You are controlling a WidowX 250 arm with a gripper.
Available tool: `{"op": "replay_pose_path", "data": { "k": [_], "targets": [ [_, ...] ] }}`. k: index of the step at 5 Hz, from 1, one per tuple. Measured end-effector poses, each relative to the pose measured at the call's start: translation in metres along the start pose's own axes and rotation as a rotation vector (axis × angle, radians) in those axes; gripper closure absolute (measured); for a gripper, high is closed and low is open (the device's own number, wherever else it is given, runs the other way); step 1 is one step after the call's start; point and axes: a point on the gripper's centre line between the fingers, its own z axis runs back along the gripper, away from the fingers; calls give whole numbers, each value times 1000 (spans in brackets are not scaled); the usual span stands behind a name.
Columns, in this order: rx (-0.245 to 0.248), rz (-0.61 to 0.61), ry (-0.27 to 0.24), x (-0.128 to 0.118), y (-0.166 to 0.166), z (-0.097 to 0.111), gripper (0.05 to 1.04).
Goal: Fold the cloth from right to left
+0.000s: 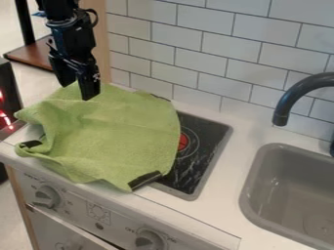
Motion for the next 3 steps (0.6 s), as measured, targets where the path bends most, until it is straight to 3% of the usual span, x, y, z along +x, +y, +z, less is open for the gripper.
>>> {"op": "replay_pose_path", "data": {
  "k": [1, 2, 3],
  "targets": [
    [-23, 15, 17, -5, -4, -9, 85],
    [-47, 49, 1, -21, -25, -17, 85],
    [-14, 53, 9, -27, -37, -17, 85]
  ]
}}
